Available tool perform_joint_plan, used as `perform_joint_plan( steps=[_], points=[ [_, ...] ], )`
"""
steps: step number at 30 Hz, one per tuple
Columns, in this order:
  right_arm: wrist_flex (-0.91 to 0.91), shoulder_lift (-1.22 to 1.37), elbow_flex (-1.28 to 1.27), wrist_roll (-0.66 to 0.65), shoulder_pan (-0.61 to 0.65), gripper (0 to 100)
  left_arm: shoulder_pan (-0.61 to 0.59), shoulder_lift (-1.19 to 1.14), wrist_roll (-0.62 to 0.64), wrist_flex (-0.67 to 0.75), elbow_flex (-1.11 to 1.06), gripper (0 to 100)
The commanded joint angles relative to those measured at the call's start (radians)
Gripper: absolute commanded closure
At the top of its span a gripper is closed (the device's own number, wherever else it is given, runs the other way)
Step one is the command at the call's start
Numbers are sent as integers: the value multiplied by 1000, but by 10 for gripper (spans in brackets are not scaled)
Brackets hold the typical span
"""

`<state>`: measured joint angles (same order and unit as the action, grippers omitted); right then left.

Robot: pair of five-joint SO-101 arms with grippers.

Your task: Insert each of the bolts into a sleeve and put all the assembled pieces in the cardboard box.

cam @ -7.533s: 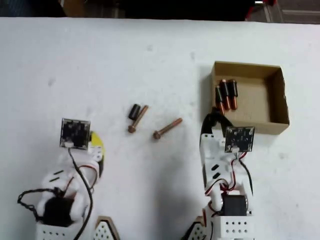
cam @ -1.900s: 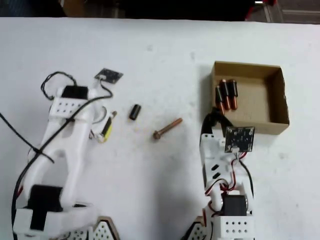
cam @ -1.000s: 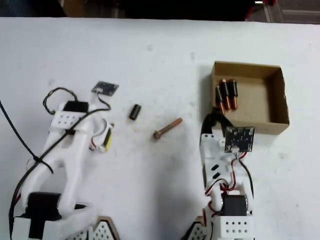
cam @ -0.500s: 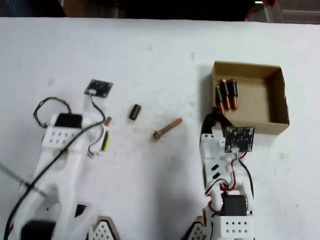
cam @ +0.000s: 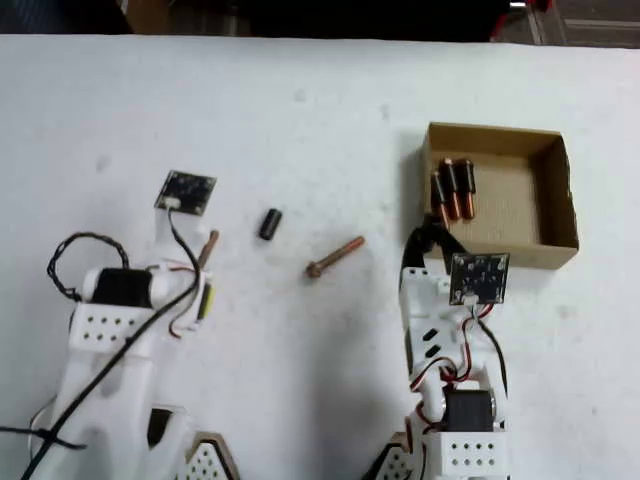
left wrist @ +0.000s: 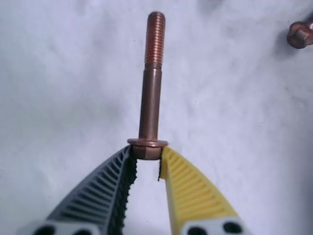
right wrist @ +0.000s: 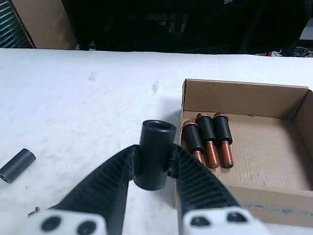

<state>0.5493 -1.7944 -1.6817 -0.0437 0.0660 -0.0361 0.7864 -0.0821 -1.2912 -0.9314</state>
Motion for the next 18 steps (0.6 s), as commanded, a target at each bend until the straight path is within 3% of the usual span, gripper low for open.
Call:
perform_joint_plan(
  steps=[1,18],
  points=[
    [-22,-5,-8,3,-8,982,-7,76,8,23,12,979],
    [-22,-5,-8,3,-10,982,-7,231,8,17,23,978]
  ],
)
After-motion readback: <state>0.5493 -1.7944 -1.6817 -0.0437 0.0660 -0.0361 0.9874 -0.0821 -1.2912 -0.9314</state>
